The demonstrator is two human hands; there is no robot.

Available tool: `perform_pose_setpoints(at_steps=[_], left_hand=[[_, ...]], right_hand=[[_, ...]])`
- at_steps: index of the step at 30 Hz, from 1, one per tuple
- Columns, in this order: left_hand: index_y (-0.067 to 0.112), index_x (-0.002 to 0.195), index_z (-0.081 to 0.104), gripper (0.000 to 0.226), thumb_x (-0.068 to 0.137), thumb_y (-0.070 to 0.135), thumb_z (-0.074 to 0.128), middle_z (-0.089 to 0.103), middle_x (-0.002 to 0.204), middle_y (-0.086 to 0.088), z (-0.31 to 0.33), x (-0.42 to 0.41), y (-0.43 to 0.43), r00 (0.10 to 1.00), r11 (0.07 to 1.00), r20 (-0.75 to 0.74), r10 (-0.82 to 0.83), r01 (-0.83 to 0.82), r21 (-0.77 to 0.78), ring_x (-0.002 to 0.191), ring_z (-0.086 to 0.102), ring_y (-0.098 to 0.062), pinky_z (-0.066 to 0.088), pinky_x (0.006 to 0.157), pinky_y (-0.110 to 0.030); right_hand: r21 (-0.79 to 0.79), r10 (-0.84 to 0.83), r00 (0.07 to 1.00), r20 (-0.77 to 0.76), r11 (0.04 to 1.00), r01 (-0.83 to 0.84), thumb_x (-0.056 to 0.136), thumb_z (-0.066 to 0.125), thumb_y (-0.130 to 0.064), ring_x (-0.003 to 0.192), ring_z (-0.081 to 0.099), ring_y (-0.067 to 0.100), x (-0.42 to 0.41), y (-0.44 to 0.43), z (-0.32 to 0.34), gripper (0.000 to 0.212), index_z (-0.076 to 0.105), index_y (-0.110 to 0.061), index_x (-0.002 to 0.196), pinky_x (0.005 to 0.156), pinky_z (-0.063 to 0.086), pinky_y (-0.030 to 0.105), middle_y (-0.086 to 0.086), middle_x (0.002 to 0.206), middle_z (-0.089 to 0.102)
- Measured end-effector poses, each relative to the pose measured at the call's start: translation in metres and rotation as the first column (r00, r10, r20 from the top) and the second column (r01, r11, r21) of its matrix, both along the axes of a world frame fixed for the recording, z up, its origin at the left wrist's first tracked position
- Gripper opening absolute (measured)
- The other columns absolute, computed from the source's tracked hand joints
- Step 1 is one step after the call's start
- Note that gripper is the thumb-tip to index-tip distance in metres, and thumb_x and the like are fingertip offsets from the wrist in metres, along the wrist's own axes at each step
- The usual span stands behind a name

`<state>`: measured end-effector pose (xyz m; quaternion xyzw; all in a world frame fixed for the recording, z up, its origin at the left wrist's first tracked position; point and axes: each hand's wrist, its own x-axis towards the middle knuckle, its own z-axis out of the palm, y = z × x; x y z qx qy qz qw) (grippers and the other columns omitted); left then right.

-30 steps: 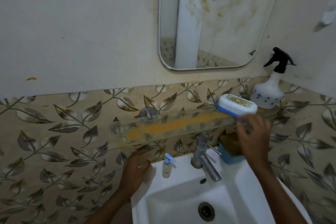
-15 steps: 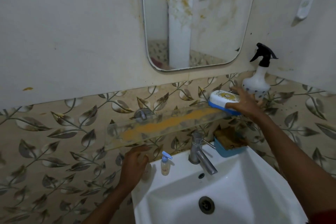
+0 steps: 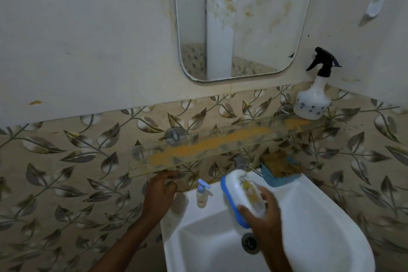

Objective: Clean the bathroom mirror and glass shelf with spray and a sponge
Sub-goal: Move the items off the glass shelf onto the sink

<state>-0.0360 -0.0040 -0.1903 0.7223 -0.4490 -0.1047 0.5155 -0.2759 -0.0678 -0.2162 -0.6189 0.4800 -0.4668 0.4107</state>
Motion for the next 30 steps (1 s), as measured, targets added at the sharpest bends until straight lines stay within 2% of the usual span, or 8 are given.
perform_pose_setpoints(at_steps=[4, 7, 10, 13, 19, 23, 27, 30], left_hand=[[0.009, 0.097, 0.070, 0.045, 0.066, 0.030, 0.045, 0.065, 0.094, 0.001, 0.001, 0.004, 0.001, 1.000, 1.000, 0.029, 0.003, -0.003, 0.007, 0.093, 0.060, -0.018, 0.039, 0.083, -0.024], [0.010, 0.097, 0.070, 0.039, 0.066, 0.016, 0.047, 0.064, 0.095, 0.004, 0.001, 0.002, 0.003, 0.999, 1.000, 0.053, 0.005, -0.006, 0.028, 0.094, 0.059, -0.015, 0.038, 0.079, -0.016], [0.010, 0.095, 0.071, 0.038, 0.065, 0.013, 0.047, 0.062, 0.095, 0.006, 0.005, -0.001, 0.006, 0.996, 0.999, 0.090, -0.022, 0.019, 0.033, 0.094, 0.057, -0.012, 0.030, 0.076, 0.004], [0.009, 0.098, 0.071, 0.041, 0.066, 0.017, 0.047, 0.061, 0.097, 0.007, 0.011, -0.001, 0.009, 0.987, 0.999, 0.154, -0.037, 0.031, 0.041, 0.094, 0.052, -0.008, 0.030, 0.077, 0.000], [0.013, 0.105, 0.069, 0.058, 0.067, 0.042, 0.037, 0.067, 0.108, -0.003, 0.012, 0.000, 0.016, 0.960, 0.985, 0.236, -0.149, 0.122, 0.125, 0.102, 0.056, -0.014, 0.043, 0.091, -0.030], [0.017, 0.101, 0.064, 0.039, 0.079, 0.031, 0.036, 0.065, 0.103, -0.004, 0.025, -0.012, 0.033, 0.825, 0.932, 0.435, -0.360, 0.300, 0.203, 0.095, 0.054, -0.016, 0.039, 0.084, -0.027], [0.025, 0.106, 0.059, 0.034, 0.084, 0.034, 0.034, 0.061, 0.108, 0.005, 0.066, -0.027, 0.048, 0.681, 0.859, 0.536, -0.499, 0.469, 0.204, 0.098, 0.048, -0.008, 0.041, 0.080, -0.027], [0.023, 0.102, 0.062, 0.030, 0.087, 0.033, 0.038, 0.063, 0.102, 0.006, 0.104, -0.028, 0.046, 0.651, 0.861, 0.606, -0.457, 0.494, 0.119, 0.089, 0.050, -0.008, 0.043, 0.073, -0.028]], right_hand=[[-0.005, -0.077, 0.990, -0.121, 0.997, 0.077, 0.059, 0.084, -0.029, 0.113, 0.051, 0.027, 0.047, -0.017, -0.052, 0.082, 0.046, -0.015, 0.131, 0.094, 0.050, 0.044, 0.008, 0.122, 0.055], [-0.065, -0.119, 0.935, -0.333, 0.993, 0.104, 0.062, 0.083, -0.031, 0.115, 0.050, 0.032, 0.072, -0.031, -0.072, 0.082, 0.044, -0.010, 0.131, 0.093, 0.049, 0.046, 0.016, 0.124, 0.053], [-0.137, -0.114, 0.839, -0.532, 0.989, 0.048, 0.048, 0.090, -0.034, 0.091, 0.062, 0.036, 0.087, -0.038, -0.084, 0.080, 0.058, -0.005, 0.115, 0.071, 0.054, 0.044, 0.021, 0.105, 0.063], [-0.170, -0.139, 0.755, -0.640, 0.985, 0.037, 0.039, 0.092, -0.036, 0.079, 0.064, 0.034, 0.092, -0.040, -0.088, 0.074, 0.063, -0.007, 0.101, 0.061, 0.055, 0.040, 0.019, 0.096, 0.065], [-0.161, -0.148, 0.766, -0.625, 0.985, 0.059, 0.061, 0.081, -0.042, 0.111, 0.056, 0.036, 0.089, -0.033, -0.086, 0.076, 0.053, -0.009, 0.124, 0.087, 0.050, 0.045, 0.021, 0.126, 0.054], [-0.155, -0.107, 0.820, -0.562, 0.988, 0.022, 0.083, 0.057, -0.041, 0.117, 0.054, 0.033, 0.066, -0.004, -0.063, 0.057, 0.045, -0.012, 0.130, 0.096, 0.045, 0.038, 0.019, 0.132, 0.050], [-0.085, 0.093, 0.864, -0.495, 0.984, -0.155, 0.076, 0.057, -0.019, 0.119, 0.048, 0.030, 0.021, -0.001, -0.016, 0.047, 0.045, -0.032, 0.119, 0.094, 0.035, 0.025, 0.011, 0.127, 0.047], [-0.118, 0.033, 0.821, -0.569, 0.986, -0.122, 0.083, 0.055, -0.026, 0.127, 0.041, 0.024, -0.009, -0.025, 0.021, 0.051, 0.042, -0.019, 0.131, 0.098, 0.034, 0.024, 0.006, 0.133, 0.042]])
